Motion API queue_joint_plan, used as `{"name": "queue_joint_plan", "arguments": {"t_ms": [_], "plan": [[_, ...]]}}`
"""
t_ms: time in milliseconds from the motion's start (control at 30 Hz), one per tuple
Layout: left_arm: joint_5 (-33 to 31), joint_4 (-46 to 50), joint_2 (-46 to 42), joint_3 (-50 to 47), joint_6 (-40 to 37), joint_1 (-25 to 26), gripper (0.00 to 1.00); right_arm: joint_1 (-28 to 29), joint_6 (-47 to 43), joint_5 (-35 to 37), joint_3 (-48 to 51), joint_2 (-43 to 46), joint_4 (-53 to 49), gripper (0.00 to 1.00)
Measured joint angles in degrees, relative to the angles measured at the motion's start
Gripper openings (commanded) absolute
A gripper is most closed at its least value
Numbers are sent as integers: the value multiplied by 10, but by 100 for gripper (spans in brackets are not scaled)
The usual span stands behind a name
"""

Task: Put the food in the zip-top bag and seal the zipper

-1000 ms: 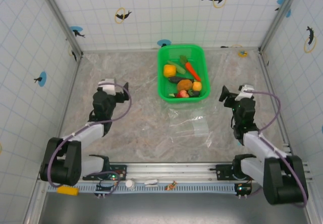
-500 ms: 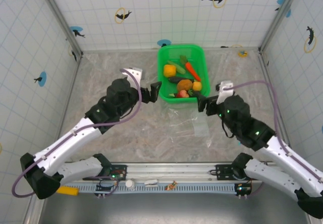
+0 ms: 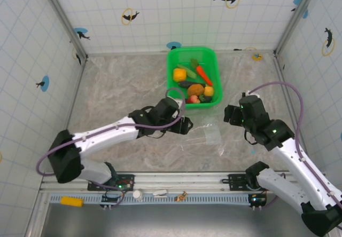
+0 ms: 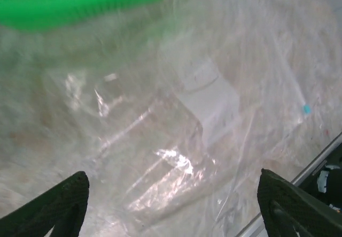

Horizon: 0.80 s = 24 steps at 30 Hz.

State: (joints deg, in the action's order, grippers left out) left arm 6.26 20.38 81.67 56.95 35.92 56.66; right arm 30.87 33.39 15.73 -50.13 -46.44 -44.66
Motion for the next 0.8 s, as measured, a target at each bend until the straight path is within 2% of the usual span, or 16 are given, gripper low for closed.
{"name": "queue_joint_plan", "arguments": {"t_ms": [133, 333, 500, 600, 700, 800], "plan": [[4, 22, 63, 1, 8, 7, 64, -7, 26, -28, 1, -14, -24, 87], [5, 47, 98, 1, 26, 7, 62, -8, 52, -47, 26, 11, -36, 87], [-28, 71, 143, 11, 38, 7, 63, -9, 56, -89, 49, 29, -31, 85], [-44, 78, 156, 13, 47, 7, 60, -9, 55, -105, 52, 38, -28, 87], [-54, 77, 162, 13, 53, 5, 50, -9, 50, -123, 52, 37, -27, 90], [-55, 72, 167, 13, 58, -1, 24, -9, 38, -142, 52, 33, -20, 95]]}}
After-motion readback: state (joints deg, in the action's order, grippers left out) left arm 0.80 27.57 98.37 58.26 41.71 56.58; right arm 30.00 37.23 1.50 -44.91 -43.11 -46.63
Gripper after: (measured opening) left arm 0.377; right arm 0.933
